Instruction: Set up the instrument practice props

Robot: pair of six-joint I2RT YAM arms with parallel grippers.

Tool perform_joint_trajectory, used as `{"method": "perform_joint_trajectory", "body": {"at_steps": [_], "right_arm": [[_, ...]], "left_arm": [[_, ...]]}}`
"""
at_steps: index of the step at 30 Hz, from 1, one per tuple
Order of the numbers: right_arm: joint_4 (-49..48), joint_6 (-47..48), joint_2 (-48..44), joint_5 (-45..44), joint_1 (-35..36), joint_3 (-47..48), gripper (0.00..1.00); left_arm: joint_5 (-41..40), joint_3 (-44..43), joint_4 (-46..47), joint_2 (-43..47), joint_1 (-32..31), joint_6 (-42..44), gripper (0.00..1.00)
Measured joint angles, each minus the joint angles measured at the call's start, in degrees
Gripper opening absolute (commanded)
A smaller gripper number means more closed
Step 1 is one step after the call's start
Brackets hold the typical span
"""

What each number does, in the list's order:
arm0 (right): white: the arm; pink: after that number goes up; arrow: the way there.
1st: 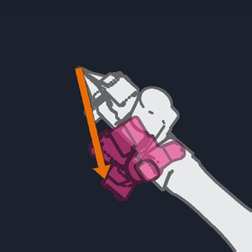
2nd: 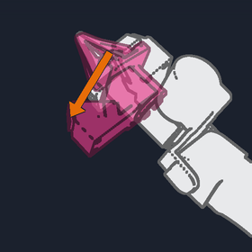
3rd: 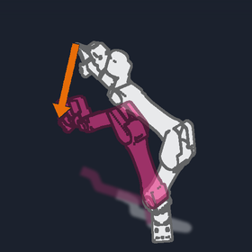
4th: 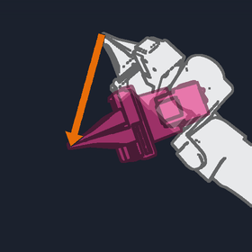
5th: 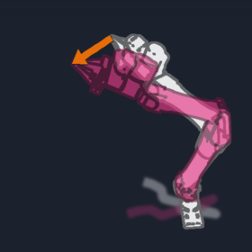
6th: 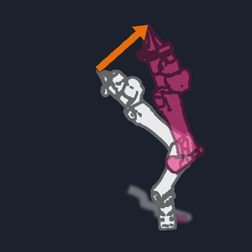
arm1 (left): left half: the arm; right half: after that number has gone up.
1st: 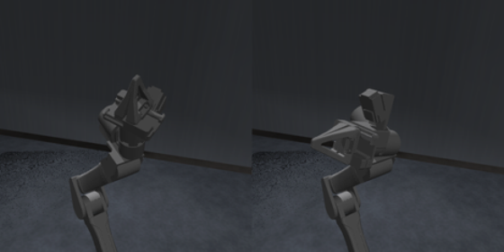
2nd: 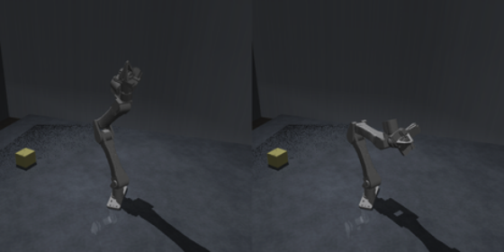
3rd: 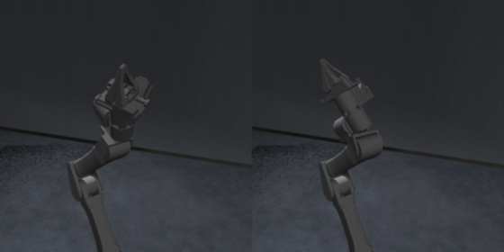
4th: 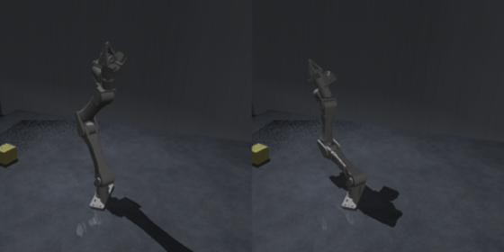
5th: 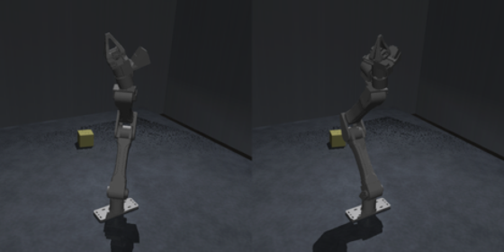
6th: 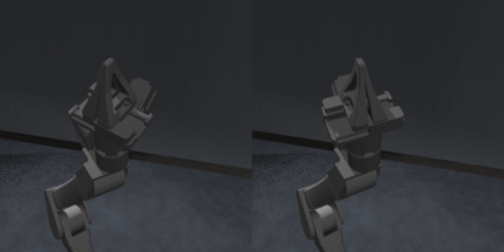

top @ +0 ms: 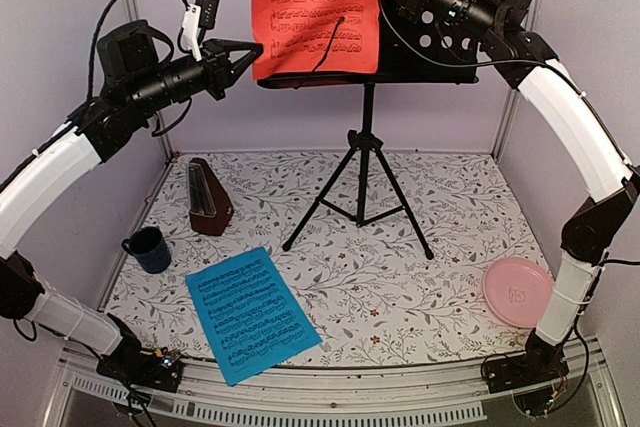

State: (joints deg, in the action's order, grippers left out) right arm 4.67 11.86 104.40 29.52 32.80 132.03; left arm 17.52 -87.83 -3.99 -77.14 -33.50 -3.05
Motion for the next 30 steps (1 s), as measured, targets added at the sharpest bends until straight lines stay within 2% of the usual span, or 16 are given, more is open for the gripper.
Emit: {"method": "perform_joint_trajectory", "body": {"at_steps": [15, 17, 23, 24, 26, 30], "right_arm": [[0.15, 1.44, 0.07, -1.03, 0.55, -0.11, 0.02], [0.0, 1.68, 0.02, -1.53, 0.55, -0.63, 0.09], [-1.29, 1.27, -0.04, -2.8, 0.39, -3.48, 0.47], [-1.44, 1.29, -0.15, -2.43, 0.42, -3.76, 0.51], [-1.79, 0.76, -1.49, -2.62, 0.52, -5.46, 0.54], [-2.75, -0.39, -4.66, -3.85, 0.5, -10.75, 0.53]], "left_arm": [[-0.09, 2.93, 2.95, 0.39, 0.0, -1.62, 0.0], [-0.44, 3.06, 3.06, 0.42, -0.02, -1.62, 0.0], [-1.66, 3.34, 2.56, 0.44, 0.0, -1.62, 0.0], [-1.66, 3.34, 2.54, 0.42, 0.0, -1.62, 0.0], [-1.64, 3.34, 2.54, 0.42, 0.0, -1.75, 0.0], [-1.62, 3.34, 2.58, 0.44, 0.0, -1.75, 0.0]]}}
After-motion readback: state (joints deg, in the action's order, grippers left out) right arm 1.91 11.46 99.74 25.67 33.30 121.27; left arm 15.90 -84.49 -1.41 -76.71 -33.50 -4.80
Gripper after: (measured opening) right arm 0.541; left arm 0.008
